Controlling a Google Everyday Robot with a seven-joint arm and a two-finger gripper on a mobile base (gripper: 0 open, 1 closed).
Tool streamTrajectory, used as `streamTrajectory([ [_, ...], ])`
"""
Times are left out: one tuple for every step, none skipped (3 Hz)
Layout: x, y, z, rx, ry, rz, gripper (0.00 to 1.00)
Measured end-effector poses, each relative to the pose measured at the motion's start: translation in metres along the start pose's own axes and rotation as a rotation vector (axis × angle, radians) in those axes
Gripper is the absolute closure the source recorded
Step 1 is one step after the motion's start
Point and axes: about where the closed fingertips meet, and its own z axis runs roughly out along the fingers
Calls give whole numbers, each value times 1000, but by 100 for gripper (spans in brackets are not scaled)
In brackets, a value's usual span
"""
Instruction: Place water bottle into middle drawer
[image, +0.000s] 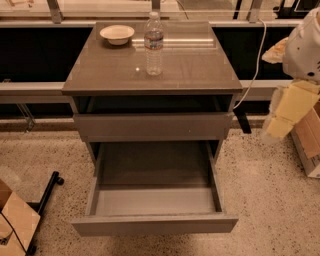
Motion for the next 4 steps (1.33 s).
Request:
streamTrajectory([
  [-43,-48,24,35,-189,75,0],
  [-83,-93,39,56,-311,121,0],
  [-83,-93,38,59,-310,117,0],
  [-83,-89,38,50,-332,134,0],
])
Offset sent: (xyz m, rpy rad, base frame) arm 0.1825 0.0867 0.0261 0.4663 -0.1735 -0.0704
